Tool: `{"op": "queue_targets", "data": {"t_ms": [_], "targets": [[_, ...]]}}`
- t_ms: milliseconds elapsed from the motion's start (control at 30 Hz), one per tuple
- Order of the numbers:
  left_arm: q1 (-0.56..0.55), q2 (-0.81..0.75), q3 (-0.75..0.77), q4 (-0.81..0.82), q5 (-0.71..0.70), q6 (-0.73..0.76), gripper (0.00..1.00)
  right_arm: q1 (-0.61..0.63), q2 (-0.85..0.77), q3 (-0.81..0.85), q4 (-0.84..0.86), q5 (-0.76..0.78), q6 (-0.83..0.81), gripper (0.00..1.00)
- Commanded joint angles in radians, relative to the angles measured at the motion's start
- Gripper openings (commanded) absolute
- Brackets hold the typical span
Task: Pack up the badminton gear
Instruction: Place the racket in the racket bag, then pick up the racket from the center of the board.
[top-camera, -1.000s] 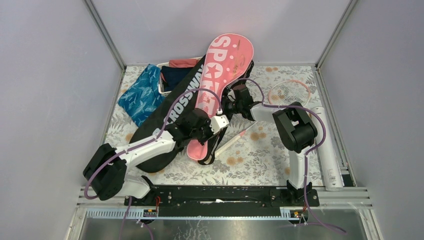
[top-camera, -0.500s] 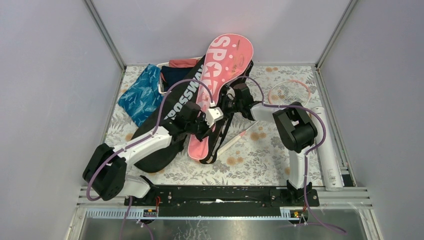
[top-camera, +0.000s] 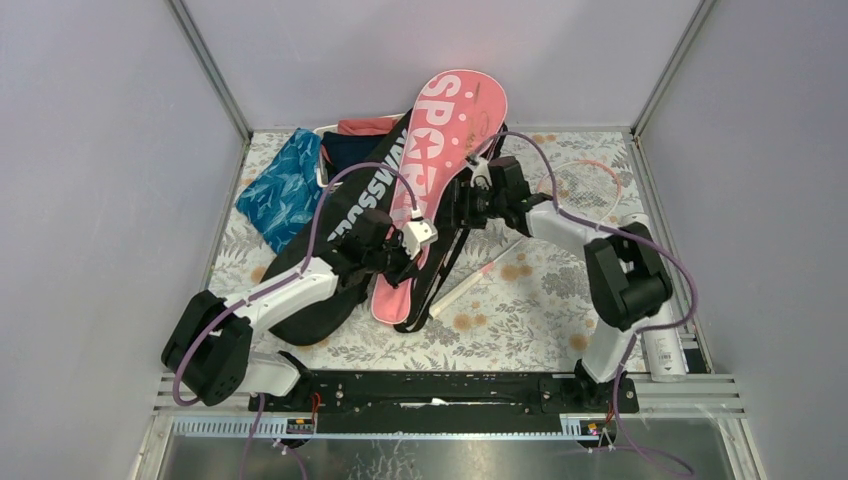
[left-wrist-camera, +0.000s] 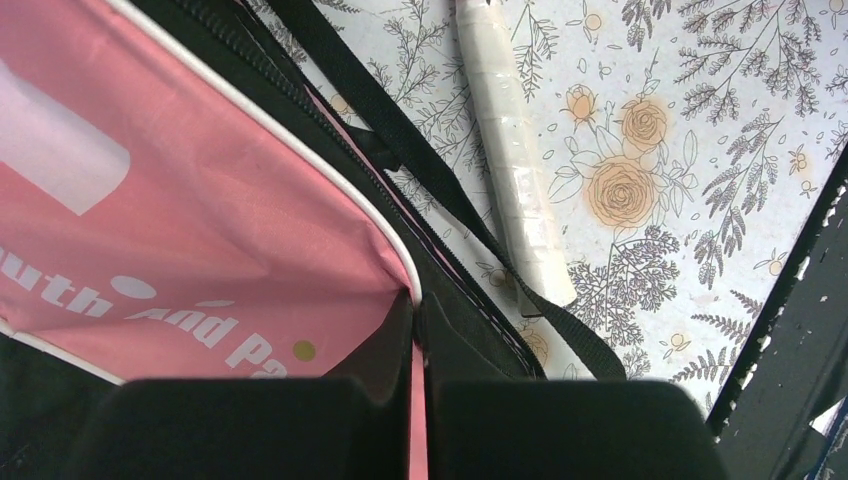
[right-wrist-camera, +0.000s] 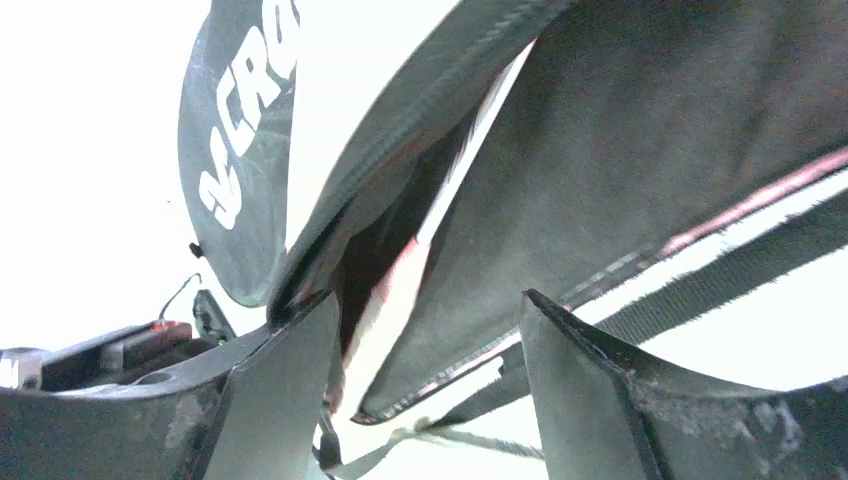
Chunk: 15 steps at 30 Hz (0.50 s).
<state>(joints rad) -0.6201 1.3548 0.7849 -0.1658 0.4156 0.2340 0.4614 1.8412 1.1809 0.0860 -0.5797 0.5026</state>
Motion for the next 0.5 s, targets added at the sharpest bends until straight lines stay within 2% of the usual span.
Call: {"op": "queue_targets", "data": {"t_ms": [0, 100, 200, 333, 467], "targets": [[0.019, -0.029, -0.009, 0.112, 0.005, -0.009, 0.0, -0.032, -0.16, -0.068, -0.072, 0.105, -0.193, 0.74], [0.021, -0.025, -0.011, 0.113, 0.008, 0.002, 0.0, -0.045, -0.257, -0.147, -0.08, 0.227, -0.255, 0.74], [0.02, -0.023, -0.018, 0.117, 0.013, 0.037, 0.0, -0.059, -0.326, -0.198, -0.146, 0.451, -0.271, 0.74], [0.021, -0.024, -0.025, 0.122, 0.01, 0.068, 0.0, -0.118, -0.334, -0.226, -0.172, 0.645, -0.222, 0.74], [0.02, -0.028, -0.03, 0.128, 0.014, 0.078, 0.0, -0.174, -0.318, -0.231, -0.174, 0.74, -0.186, 0.74]]}}
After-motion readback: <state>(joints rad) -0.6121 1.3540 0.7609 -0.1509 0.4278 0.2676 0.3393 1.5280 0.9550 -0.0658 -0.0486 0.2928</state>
